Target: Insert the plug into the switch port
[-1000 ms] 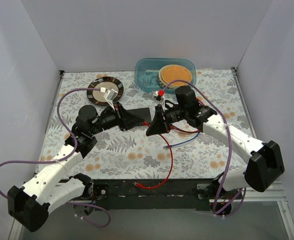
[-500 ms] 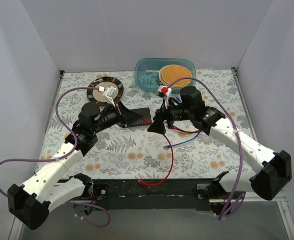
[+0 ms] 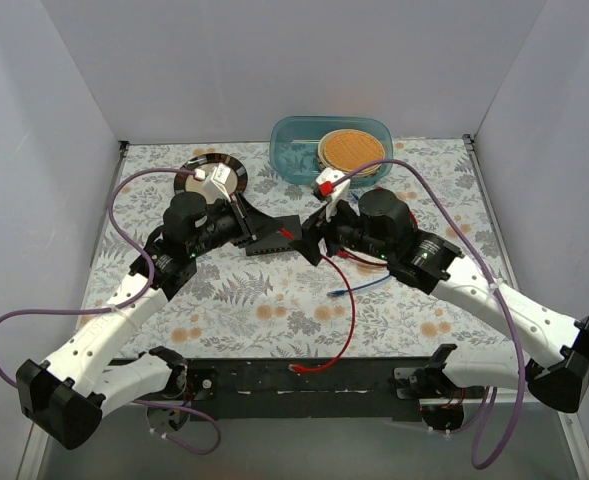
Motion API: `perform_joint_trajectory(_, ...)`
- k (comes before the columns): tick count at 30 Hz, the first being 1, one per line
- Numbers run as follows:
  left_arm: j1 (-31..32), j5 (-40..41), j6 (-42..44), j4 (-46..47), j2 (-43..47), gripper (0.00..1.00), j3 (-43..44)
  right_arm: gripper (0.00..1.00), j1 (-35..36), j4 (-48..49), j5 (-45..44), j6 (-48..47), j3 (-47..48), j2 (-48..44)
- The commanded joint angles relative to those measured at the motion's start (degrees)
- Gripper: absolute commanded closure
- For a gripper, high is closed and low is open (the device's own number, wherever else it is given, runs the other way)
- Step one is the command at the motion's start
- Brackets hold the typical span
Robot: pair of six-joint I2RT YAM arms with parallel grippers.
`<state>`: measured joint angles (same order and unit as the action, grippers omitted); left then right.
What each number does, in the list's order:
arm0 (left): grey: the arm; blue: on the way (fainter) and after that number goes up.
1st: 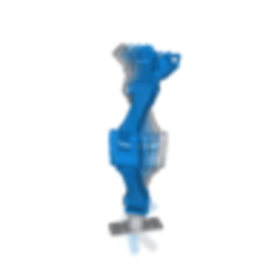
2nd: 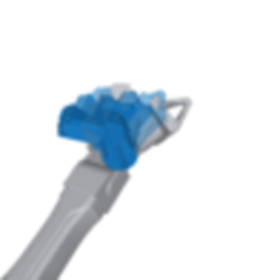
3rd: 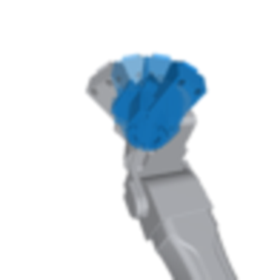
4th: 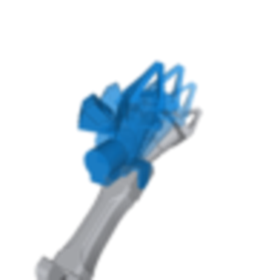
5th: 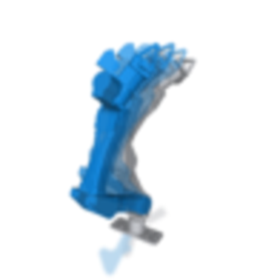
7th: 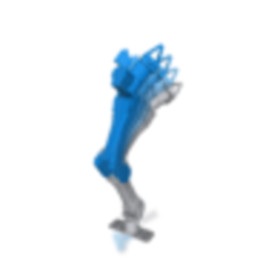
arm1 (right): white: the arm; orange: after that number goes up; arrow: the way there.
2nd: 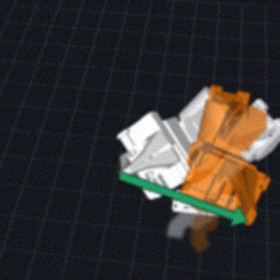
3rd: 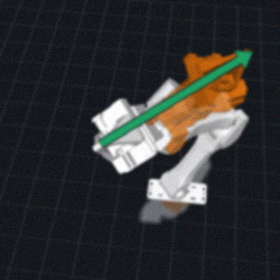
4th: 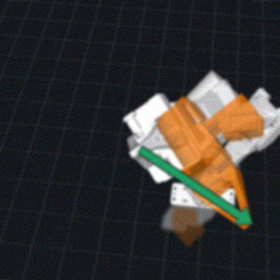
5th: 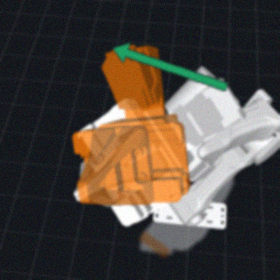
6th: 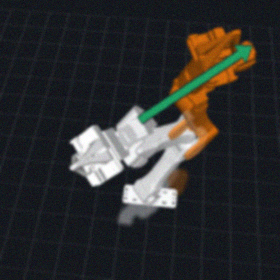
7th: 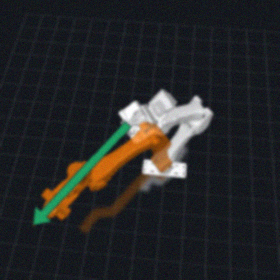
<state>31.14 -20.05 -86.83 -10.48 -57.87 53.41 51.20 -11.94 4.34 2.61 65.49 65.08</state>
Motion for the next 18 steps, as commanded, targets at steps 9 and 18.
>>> perform_joint_trajectory(9,0.15,0.46,-0.98,-2.79,0.74,1.00,3.81,0.33,5.23,3.68,-12.87,-1.73,5.34,6.55)
perform_joint_trajectory(18,0.15,0.02,-0.89,-3.32,0.65,1.00,3.98,0.56,5.49,6.14,-11.20,-1.12,4.91,6.90)
